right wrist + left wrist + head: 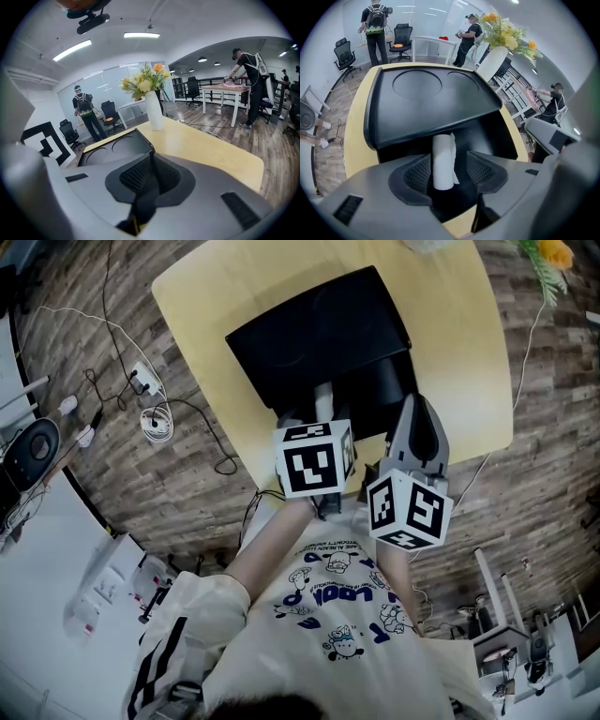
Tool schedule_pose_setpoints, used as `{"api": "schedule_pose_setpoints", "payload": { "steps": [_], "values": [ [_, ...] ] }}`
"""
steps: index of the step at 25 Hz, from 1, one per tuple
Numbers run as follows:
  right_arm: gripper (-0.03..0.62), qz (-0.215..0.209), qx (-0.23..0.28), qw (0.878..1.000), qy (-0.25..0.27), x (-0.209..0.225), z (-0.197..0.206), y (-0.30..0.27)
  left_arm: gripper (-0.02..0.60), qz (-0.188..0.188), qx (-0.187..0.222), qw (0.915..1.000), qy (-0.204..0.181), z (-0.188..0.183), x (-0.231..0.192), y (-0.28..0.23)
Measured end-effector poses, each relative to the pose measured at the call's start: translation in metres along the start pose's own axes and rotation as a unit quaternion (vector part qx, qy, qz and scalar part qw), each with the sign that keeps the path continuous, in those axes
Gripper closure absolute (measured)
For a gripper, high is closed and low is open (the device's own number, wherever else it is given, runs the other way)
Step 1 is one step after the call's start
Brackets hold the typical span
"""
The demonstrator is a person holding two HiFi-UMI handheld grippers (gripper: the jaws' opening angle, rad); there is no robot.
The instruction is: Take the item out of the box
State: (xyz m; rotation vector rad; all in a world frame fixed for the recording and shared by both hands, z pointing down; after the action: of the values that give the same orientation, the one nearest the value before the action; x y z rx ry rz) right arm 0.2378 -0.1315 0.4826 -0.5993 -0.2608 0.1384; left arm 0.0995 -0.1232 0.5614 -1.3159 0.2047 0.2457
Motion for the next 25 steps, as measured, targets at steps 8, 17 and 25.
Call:
{"api": "schedule_pose_setpoints", "payload": {
  "steps": [8,17,25],
  "values": [
    [0.551,0.002,-0.008,1.000,-0.004,0.003,0.003,-0.005,0.347,-0.005,-0.013,0.9998,0.012,-0.002,-0.001,-0.011],
    [0.551,0.004,-0.013,1.000,-0.009,0.008,0.007,-0.008,0.407,-0.043,-0.021,0.9986,0.024,0.002,-0.008,-0.018],
    [0.551,0.002,-0.014,1.000,-0.010,0.007,0.007,-0.008,0.437,-0.050,-0.016,0.9981,0.034,0.002,-0.010,-0.017]
  ]
}}
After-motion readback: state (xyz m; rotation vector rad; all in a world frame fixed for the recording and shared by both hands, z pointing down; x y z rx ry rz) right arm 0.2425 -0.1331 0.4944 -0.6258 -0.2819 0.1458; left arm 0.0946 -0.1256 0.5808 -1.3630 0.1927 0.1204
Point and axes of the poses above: the fingertips, and each gripper's own axes: y backward along the fingers, x to its right, z out of its underside, the point moved 1 cm from there along y, backward along the fingers, and after that the axes turned 3 degrees about y, right-handed, at the moved point
